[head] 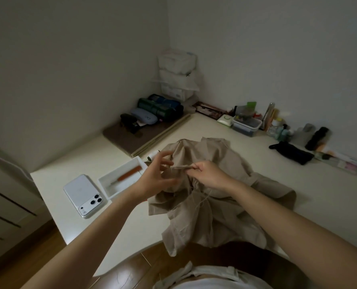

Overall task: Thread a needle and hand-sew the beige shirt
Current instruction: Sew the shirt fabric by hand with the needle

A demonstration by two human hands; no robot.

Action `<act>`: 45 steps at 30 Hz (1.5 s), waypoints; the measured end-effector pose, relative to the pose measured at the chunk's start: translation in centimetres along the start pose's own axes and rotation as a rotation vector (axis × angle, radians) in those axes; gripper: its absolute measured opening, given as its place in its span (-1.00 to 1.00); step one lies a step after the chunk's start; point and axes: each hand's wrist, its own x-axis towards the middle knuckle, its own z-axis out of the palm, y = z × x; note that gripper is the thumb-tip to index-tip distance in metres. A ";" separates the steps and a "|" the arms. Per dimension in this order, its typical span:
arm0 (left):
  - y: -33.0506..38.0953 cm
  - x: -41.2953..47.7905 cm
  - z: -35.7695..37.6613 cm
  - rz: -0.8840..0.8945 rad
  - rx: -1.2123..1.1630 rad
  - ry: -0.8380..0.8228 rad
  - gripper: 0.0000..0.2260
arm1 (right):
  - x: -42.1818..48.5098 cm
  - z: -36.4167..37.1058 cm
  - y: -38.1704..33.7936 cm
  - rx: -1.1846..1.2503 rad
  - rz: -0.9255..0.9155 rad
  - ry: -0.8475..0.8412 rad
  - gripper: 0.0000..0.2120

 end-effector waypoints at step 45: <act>-0.5 0.1 1.0 0.096 0.165 0.084 -0.91 | -2.8 1.1 -1.8 0.872 0.366 -0.137 -0.76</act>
